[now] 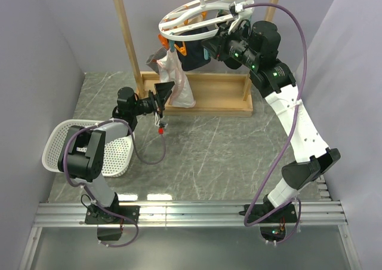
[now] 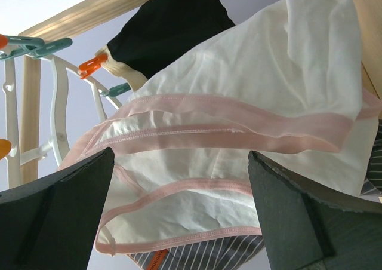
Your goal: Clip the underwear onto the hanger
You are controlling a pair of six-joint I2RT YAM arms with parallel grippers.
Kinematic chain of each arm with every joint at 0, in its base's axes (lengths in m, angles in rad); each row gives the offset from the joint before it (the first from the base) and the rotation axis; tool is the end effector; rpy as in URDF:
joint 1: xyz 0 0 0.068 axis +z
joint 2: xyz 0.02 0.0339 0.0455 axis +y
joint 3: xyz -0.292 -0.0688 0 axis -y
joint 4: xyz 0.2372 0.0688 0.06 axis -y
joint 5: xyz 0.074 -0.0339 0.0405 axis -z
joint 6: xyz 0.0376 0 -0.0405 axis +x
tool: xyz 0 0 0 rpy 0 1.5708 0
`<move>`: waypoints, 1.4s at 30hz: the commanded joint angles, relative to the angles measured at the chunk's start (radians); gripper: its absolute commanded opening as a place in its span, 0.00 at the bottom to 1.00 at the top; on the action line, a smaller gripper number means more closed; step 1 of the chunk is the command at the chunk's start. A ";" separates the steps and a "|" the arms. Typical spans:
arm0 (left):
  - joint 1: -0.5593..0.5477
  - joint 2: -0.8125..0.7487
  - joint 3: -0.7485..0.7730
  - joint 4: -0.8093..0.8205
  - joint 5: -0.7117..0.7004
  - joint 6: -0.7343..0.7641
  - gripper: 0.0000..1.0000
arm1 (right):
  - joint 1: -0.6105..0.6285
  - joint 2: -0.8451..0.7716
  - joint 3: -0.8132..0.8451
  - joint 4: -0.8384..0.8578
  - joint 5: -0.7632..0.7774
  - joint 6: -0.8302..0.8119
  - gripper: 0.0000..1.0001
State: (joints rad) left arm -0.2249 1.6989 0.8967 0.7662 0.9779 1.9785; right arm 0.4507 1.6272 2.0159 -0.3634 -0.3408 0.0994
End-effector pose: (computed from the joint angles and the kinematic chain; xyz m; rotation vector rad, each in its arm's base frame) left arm 0.3442 -0.1107 0.2709 1.6212 -0.0082 0.5787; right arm 0.3029 0.1606 0.5532 -0.5454 1.4926 0.6951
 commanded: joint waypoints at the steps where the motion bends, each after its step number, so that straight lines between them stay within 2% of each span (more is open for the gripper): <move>1: 0.006 -0.004 0.025 0.013 0.039 0.065 0.99 | -0.001 0.000 0.040 -0.012 -0.058 0.006 0.00; 8: 0.001 0.033 0.030 0.093 0.059 0.051 0.99 | -0.003 -0.004 0.033 -0.014 -0.058 0.002 0.00; 16: -0.030 -0.002 0.030 0.100 0.067 -0.029 0.99 | -0.001 0.005 0.038 -0.016 -0.063 0.010 0.00; 20: -0.044 -0.008 0.027 0.105 0.080 -0.023 0.99 | -0.001 0.011 0.046 -0.019 -0.066 0.010 0.00; 28: -0.050 -0.019 0.076 -0.089 0.100 0.088 0.99 | 0.000 0.017 0.052 -0.028 -0.067 0.008 0.00; 35: -0.054 -0.024 0.137 -0.347 0.110 0.271 0.99 | 0.000 0.022 0.052 -0.034 -0.070 0.008 0.00; 42: -0.074 -0.036 0.142 -0.393 0.108 0.303 0.99 | 0.000 0.023 0.052 -0.039 -0.076 0.010 0.00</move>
State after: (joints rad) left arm -0.2855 1.7126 1.0035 0.4255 1.0313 1.9896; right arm 0.4469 1.6409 2.0289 -0.3790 -0.3607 0.1108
